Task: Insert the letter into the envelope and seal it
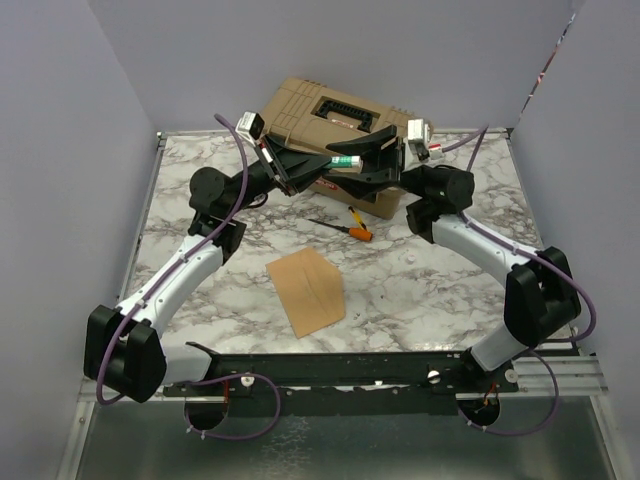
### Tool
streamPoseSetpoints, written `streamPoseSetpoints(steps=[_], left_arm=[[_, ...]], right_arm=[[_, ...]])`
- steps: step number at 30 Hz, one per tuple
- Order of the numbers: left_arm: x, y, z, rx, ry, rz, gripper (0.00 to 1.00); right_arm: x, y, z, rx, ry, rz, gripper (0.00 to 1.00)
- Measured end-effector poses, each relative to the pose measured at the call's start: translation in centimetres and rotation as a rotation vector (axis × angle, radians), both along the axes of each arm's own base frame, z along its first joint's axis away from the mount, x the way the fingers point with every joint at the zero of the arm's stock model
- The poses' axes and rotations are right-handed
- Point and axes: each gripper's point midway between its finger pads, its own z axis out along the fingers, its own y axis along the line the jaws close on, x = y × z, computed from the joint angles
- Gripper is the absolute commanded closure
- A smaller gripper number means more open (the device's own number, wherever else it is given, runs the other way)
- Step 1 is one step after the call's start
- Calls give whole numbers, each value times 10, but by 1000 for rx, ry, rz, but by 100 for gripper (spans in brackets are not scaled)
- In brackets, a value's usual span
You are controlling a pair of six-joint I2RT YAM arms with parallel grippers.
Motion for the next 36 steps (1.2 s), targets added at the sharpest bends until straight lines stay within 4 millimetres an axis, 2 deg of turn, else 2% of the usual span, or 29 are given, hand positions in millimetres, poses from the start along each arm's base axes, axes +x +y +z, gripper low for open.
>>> streamPoseSetpoints(steps=[7, 11, 12, 27, 36], left_arm=[[1, -4, -1, -22, 18, 24, 100], [4, -3, -1, -28, 25, 39, 100], [4, -2, -1, -29, 24, 42, 100], [3, -3, 1, -30, 12, 50, 100], [4, -5, -2, -20, 16, 61, 100]], right_arm=[[-9, -4, 12, 37, -50, -1, 44], [-11, -6, 13, 36, -57, -11, 64], [-11, -7, 13, 37, -58, -16, 66], [-4, -6, 9, -15, -36, -62, 65], [-5, -3, 6, -60, -30, -51, 98]])
